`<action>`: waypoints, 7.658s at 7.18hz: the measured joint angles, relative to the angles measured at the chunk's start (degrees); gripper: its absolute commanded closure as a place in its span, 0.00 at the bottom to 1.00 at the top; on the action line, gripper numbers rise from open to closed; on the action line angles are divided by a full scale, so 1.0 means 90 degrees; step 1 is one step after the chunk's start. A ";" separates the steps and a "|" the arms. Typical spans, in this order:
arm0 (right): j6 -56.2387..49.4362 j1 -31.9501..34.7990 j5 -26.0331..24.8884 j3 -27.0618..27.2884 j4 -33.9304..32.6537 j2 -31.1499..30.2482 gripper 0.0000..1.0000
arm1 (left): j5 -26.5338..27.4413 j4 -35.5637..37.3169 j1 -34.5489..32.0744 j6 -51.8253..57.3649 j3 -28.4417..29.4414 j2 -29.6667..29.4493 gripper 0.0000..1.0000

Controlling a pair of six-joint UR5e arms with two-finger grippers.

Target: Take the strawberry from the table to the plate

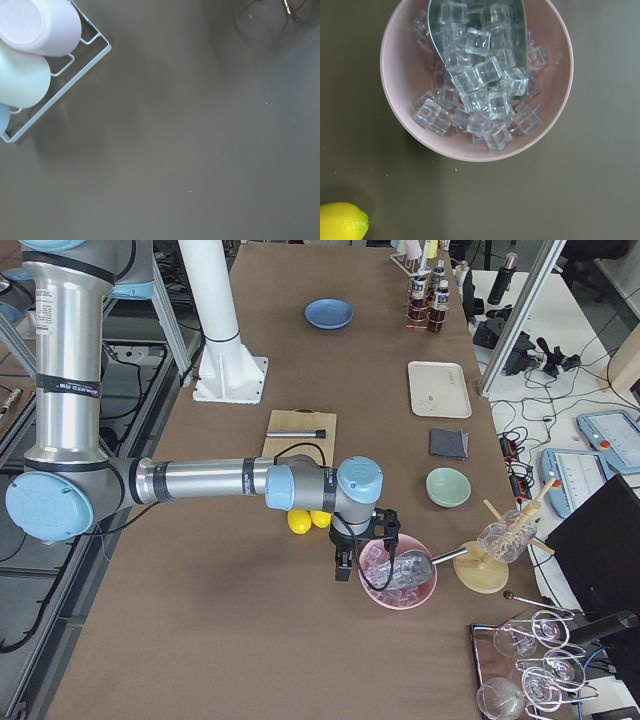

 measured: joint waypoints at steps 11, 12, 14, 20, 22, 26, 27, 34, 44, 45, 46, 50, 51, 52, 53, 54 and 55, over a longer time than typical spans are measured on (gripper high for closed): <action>0.2639 -0.0974 0.0033 0.0501 0.2624 0.0002 0.00 | 0.0353 -0.4651 0.3215 -0.6044 0.0113 0.0359 0.02; 0.2696 -0.1090 -0.0103 0.0542 0.2625 -0.0002 0.00 | 0.0725 -0.5350 0.3698 -0.6553 0.0345 0.0438 0.03; 0.2726 -0.1175 -0.0190 0.0572 0.2628 -0.0013 0.00 | 0.0989 -0.6281 0.4085 -0.6855 0.0856 0.0518 0.16; 0.2719 -0.1183 -0.0225 0.0577 0.2633 -0.0028 0.00 | 0.0939 -0.7039 0.4560 -0.6878 0.0864 0.0859 0.82; 0.2720 -0.1182 -0.0237 0.0577 0.2628 -0.0031 0.00 | 0.0940 -0.7051 0.4631 -0.6888 0.0820 0.0860 1.00; 0.2719 -0.1188 -0.0230 0.0572 0.2625 -0.0032 0.00 | 0.0965 -0.6826 0.4632 -0.8051 0.0541 0.0383 1.00; 0.2719 -0.1187 -0.0227 0.0569 0.2625 -0.0031 0.00 | 0.0988 -0.6437 0.4632 -0.8447 0.0478 -0.0074 1.00; 0.2729 -0.1191 -0.0238 0.0551 0.2625 -0.0031 0.00 | 0.2798 -0.3692 0.6148 -0.9780 0.0543 -0.2940 1.00; 0.3122 -0.1439 -0.0350 0.0544 0.2616 0.0113 0.00 | 0.2627 -0.3254 0.5616 -0.9161 0.0665 -0.3040 0.02; 0.3626 -0.1760 -0.0605 0.0545 0.2613 0.0287 0.00 | 0.2173 -0.2783 0.5203 -0.8646 0.0152 -0.2669 0.02; 0.4195 -0.2168 -0.0910 0.0536 0.2601 0.0524 0.01 | 0.1736 -0.2146 0.4741 -0.7974 -0.0445 -0.2262 0.02; 0.6051 -0.3696 -0.2069 0.0247 0.2543 0.1437 0.01 | 0.0257 -0.0358 0.2087 -0.3819 -0.1211 -0.0855 0.02; 0.6191 -0.3864 -0.2204 0.0083 0.2547 0.1611 0.01 | 0.0158 0.0261 0.1496 -0.2625 -0.1155 -0.0796 0.02; 0.6240 -0.3947 -0.2260 -0.0056 0.2557 0.1720 0.01 | 0.0063 0.0886 0.0990 -0.1628 -0.1073 -0.0798 0.02; 0.6257 -0.3999 -0.2280 -0.0146 0.2575 0.1772 0.01 | -0.0125 0.1372 0.0616 -0.1028 -0.0912 -0.0776 0.02; 0.6262 -0.4051 -0.2287 -0.0220 0.2598 0.1791 0.02 | -0.0311 0.1620 0.0429 -0.0783 -0.0682 -0.0700 0.02; 0.6261 -0.4116 -0.2289 -0.0302 0.2615 0.1791 0.02 | -0.0400 0.1690 0.0365 -0.0696 -0.0505 -0.0631 0.02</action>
